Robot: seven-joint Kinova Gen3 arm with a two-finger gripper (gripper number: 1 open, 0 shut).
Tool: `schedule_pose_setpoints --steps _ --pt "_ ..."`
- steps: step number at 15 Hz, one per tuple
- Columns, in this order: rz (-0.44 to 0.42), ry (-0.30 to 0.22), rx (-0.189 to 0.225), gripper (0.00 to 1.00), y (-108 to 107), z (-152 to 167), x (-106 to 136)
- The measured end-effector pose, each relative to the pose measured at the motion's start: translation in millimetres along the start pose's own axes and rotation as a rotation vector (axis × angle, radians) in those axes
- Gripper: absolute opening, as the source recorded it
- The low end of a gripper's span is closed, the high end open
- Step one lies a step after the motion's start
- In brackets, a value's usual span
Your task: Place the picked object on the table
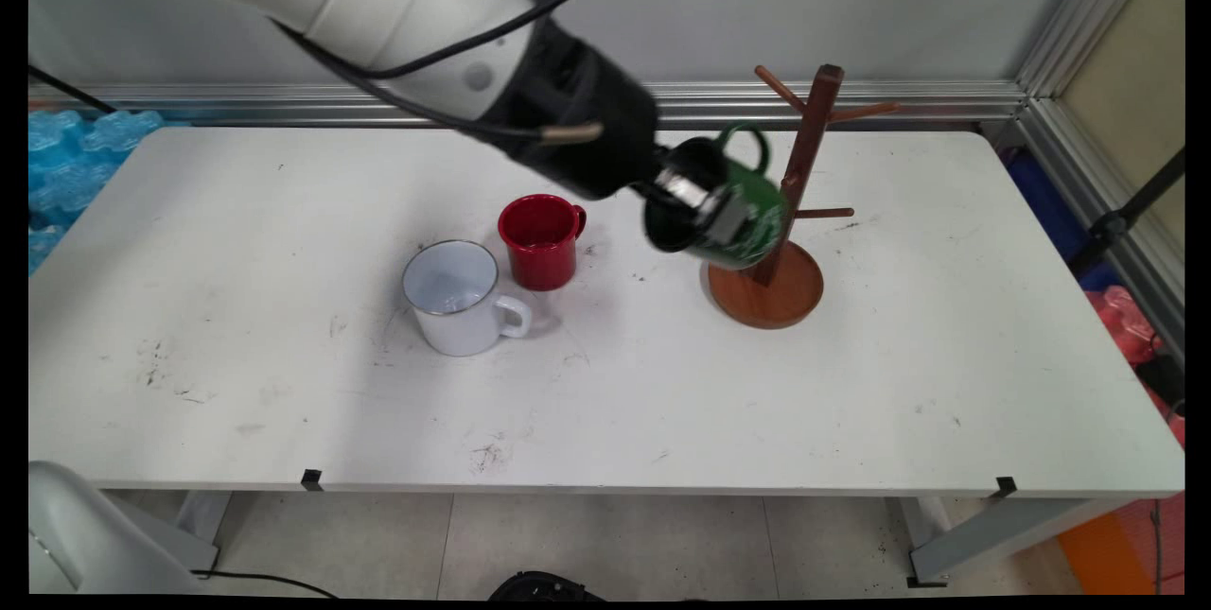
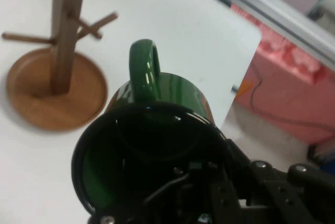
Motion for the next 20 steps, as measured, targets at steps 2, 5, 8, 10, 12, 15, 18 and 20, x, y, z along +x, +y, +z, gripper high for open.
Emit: schedule_pose_setpoints --steps 2,5,8,10,12,15,18,20 --pt "0.021 -0.041 0.02 0.0 -5 -5 -6" --pt "0.044 -0.095 0.045 0.0 -10 -5 -12" --pt "0.081 -0.15 0.071 0.0 -12 4 -13" --pt "0.108 -0.191 0.09 0.0 -13 15 -13" --pt "0.123 -0.234 0.111 0.0 -14 25 -16" --pt "0.136 -0.304 0.139 0.0 -16 42 -24" --pt "0.143 -0.371 0.159 0.0 -16 58 -33" --pt "0.143 -0.405 0.168 0.0 -16 66 -38"
